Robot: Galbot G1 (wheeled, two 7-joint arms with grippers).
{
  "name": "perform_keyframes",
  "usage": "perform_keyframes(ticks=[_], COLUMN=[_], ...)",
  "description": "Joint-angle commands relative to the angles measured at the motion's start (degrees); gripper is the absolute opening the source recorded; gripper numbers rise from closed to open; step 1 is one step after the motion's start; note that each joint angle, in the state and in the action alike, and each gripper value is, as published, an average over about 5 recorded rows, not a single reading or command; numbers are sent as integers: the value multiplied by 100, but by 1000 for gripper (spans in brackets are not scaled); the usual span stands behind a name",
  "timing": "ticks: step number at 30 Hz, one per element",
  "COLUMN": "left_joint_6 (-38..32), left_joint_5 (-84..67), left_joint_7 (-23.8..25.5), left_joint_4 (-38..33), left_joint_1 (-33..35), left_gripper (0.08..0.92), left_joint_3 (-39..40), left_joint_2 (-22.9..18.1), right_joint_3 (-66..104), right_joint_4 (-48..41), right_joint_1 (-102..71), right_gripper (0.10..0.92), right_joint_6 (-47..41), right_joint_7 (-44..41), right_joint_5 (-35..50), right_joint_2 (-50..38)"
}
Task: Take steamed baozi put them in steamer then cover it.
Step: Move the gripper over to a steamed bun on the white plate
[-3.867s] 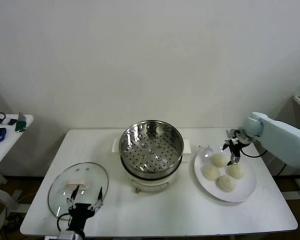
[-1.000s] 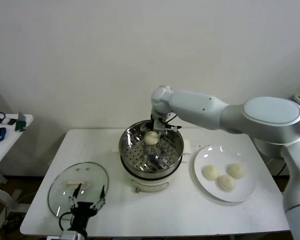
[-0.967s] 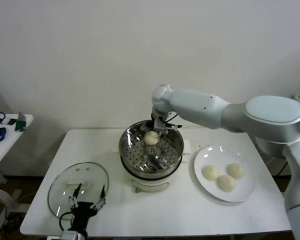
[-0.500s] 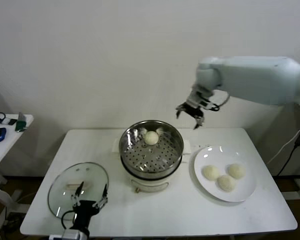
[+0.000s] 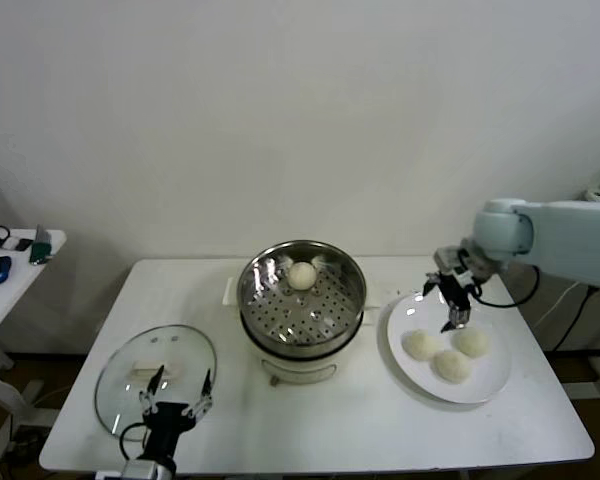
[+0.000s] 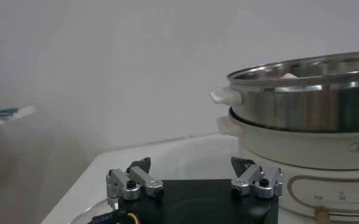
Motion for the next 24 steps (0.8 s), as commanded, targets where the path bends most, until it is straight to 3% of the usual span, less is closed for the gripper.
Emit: perform_keyframes(ticks=[1,9,19,24], left_joint_6=[-7,-32,-43,-40], left_joint_5=[13,21,17,23], left_joint_7=[0,-14,-17,-22], left_joint_4=[21,85,116,106], left_joint_1=[13,32,20,10], left_gripper=[823,823,823,823], left_joint_3=[-8,-46,-43,-24], left_joint_2=[-4,-13,-17,-26], right_joint_3=[1201,1808,1945,1984], right_joint_4=[-910,-1457,-1492,-1441], right_joint_1=[-1861,-2538,-2660,-2560], right_gripper=[823,823,822,756], right_joint_6=[-589,-576,-594,-574], right_joint_7=[212,402,427,415], right_joint_5=[-527,-641,-677,-700], right_joint_2=[-46,376,440,429])
